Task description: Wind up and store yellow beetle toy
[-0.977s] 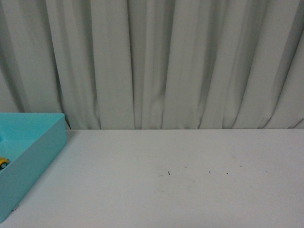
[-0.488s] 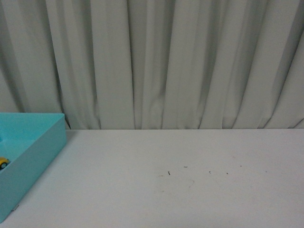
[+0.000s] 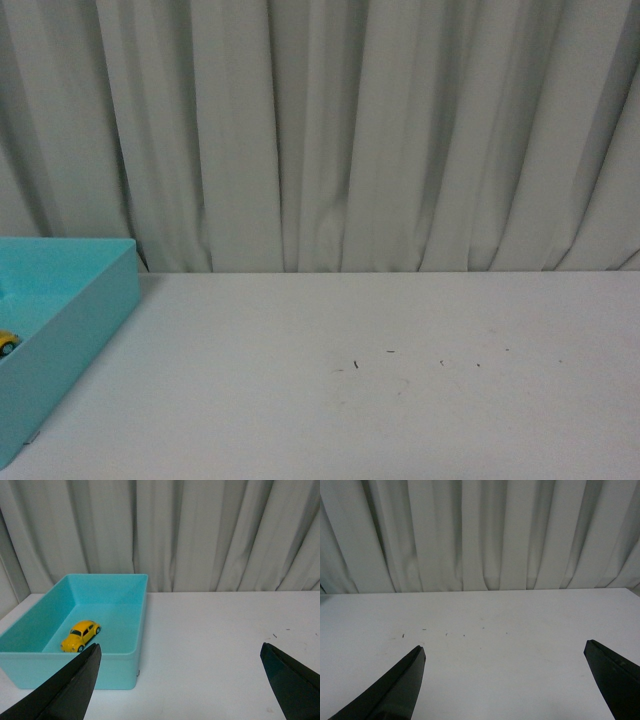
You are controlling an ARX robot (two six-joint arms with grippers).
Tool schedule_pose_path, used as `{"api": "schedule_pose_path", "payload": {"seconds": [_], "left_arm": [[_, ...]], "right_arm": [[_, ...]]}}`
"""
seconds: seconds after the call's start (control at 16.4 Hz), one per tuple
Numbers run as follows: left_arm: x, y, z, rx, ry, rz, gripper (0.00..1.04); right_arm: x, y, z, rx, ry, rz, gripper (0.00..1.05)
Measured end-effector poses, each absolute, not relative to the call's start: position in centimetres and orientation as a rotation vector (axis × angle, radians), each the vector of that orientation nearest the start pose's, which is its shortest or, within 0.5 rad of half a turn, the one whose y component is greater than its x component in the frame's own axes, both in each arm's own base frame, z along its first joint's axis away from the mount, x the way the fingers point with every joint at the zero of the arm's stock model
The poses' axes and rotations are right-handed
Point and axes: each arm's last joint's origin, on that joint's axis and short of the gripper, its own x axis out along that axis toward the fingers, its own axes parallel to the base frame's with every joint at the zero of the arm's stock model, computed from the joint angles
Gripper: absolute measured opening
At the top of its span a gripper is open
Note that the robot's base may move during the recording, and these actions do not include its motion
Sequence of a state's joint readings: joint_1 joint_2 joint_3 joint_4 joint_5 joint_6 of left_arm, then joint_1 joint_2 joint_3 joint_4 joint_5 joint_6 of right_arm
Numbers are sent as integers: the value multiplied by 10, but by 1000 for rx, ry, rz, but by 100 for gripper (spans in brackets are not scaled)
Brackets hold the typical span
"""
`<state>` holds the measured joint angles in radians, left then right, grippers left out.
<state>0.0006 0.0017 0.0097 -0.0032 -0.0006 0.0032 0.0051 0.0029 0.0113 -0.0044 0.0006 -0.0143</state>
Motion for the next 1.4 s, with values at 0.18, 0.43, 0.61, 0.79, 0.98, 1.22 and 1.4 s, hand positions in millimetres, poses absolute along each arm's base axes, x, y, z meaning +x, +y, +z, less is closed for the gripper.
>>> {"api": "schedule_pose_path", "payload": {"seconds": [0.18,0.43,0.61,0.79,0.98,1.22,1.4], "left_arm": [[97,0,166,3,-5,1,98],[97,0,166,3,-4,1,98],[97,0,166,3,-4,1,98],[97,0,167,3,-8,1,98],[97,0,166,4,-5,2,98],[97,0,166,2,-3,2,98],[97,0,166,3,-4,1,98]], "right_arm": [[97,0,167,-15,-4,5,98],[97,1,167,-14,-4,5,98],[97,0,167,-14,-4,5,98],[97,0,167,-14,-9,5,98],[97,1,167,-14,-6,5,98],[97,0,167,-15,-5,5,98],[97,1,167,-14,-6,5,98]]}}
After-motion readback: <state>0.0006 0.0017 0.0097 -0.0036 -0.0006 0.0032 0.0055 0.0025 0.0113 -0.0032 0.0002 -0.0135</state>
